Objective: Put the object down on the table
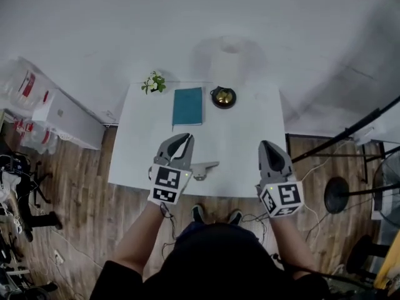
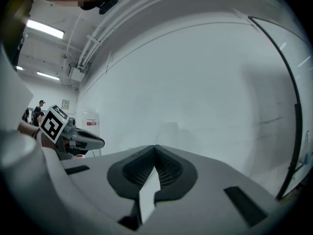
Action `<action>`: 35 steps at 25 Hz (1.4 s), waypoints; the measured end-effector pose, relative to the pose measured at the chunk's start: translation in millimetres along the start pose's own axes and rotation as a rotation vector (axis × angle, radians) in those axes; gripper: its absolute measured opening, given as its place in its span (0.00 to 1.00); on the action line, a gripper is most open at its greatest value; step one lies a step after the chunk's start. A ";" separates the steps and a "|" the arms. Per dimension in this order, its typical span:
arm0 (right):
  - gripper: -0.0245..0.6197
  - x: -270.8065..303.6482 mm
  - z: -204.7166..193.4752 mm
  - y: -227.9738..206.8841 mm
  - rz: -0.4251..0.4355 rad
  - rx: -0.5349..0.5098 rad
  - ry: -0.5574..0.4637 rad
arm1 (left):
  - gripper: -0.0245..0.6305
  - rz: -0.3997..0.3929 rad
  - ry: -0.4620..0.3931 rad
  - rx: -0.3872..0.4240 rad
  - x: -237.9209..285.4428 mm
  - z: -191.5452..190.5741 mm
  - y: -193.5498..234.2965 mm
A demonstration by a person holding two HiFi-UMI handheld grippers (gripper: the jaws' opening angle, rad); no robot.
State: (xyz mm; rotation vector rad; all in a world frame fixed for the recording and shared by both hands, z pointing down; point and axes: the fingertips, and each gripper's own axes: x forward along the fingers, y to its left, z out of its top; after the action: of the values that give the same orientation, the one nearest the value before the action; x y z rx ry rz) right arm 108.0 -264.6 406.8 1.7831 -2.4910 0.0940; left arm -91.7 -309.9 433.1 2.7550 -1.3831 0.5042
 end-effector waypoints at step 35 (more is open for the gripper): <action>0.05 -10.2 64.3 -15.3 0.020 -0.100 -0.128 | 0.06 0.087 -0.176 -0.001 -19.9 76.6 -2.7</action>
State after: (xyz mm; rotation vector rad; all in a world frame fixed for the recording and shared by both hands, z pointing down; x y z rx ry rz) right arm 124.0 -266.0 341.9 1.7783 -2.5496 -0.1453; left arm -79.4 -304.9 355.0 2.8065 -1.5439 0.2683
